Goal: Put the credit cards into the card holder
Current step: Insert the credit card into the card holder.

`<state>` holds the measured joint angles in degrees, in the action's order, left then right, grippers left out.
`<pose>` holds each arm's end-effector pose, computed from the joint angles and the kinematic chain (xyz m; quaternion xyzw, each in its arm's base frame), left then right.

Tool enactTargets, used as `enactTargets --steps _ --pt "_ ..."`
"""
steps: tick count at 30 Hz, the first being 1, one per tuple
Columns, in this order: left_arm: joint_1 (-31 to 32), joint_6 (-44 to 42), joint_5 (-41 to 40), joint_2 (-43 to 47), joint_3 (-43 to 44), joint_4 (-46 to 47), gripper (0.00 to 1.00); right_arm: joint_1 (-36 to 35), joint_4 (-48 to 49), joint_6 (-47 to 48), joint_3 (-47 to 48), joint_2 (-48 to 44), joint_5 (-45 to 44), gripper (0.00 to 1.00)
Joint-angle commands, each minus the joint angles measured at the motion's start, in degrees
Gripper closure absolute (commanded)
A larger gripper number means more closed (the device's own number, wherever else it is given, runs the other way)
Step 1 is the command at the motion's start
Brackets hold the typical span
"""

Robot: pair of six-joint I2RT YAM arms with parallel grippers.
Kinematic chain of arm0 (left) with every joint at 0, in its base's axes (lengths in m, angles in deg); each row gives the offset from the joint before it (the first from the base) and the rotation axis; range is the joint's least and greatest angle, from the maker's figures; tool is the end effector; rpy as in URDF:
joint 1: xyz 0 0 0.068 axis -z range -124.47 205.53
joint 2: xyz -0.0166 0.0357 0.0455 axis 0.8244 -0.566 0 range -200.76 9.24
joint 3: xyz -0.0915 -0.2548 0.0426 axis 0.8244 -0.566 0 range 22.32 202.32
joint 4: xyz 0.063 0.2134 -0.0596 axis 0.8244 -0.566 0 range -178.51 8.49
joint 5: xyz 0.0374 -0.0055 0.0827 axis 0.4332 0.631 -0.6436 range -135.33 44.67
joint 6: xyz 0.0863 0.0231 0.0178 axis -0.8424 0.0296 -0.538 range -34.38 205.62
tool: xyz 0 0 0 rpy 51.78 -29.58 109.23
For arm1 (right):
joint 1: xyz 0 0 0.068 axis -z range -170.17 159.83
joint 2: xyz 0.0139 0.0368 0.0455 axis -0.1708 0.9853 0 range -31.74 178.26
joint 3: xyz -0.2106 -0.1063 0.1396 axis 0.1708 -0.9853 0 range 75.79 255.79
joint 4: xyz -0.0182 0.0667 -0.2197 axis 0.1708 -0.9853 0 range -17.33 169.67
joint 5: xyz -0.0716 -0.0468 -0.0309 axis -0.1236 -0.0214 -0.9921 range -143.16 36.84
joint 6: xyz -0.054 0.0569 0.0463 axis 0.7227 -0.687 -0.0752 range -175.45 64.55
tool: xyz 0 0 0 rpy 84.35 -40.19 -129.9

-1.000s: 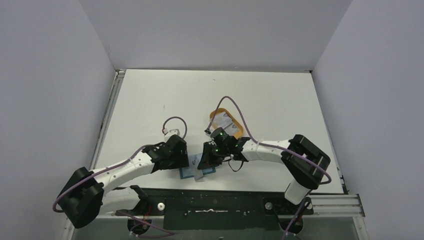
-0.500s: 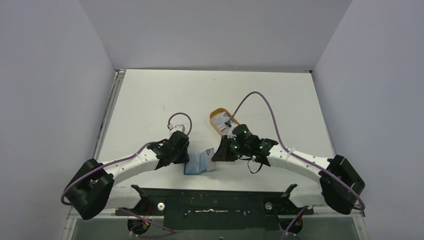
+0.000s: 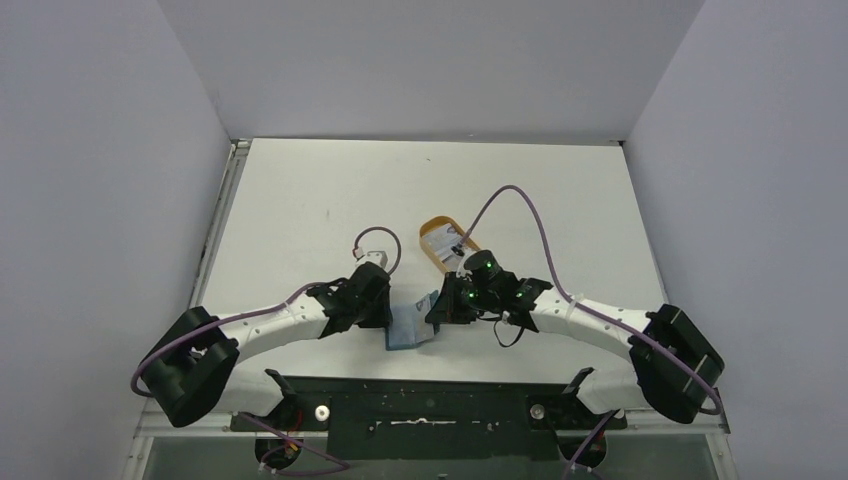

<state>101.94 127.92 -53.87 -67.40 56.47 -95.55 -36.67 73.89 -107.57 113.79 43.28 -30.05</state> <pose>0.1745 -0.1659 0.1439 0.0129 0.9552 -0.1497 0.2551 0.1597 0.2148 0.1891 -0.0361 0.9006 0.4171 0.1165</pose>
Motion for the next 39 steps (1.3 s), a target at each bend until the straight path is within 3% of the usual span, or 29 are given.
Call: enactTargets --steps 1,13,18,22,32,39 --pt "0.4 -1.3 1.3 0.0 1.2 -5.0 0.69 0.6 0.0 -1.0 2.5 3.3 -0.8 1.0" --pt "0.3 -0.3 4.3 2.4 3.4 -4.8 0.37 0.5 -0.2 -0.7 2.5 6.7 -1.6 1.0" --pt "0.3 0.1 5.5 1.5 4.4 -3.6 0.33 0.0 -1.0 0.1 3.7 8.0 -1.4 1.0" --pt "0.3 -0.8 5.0 -0.9 4.7 -3.1 0.33 -0.2 -1.4 0.3 4.1 7.4 -1.9 1.0" --pt "0.3 -2.1 2.6 -7.0 4.0 -4.1 0.58 -0.2 -11.6 2.1 4.5 -2.1 -8.0 1.0" --pt "0.3 -2.5 3.2 -7.3 4.4 -3.5 0.62 -0.3 -15.9 4.0 9.5 -6.6 -7.6 1.0"
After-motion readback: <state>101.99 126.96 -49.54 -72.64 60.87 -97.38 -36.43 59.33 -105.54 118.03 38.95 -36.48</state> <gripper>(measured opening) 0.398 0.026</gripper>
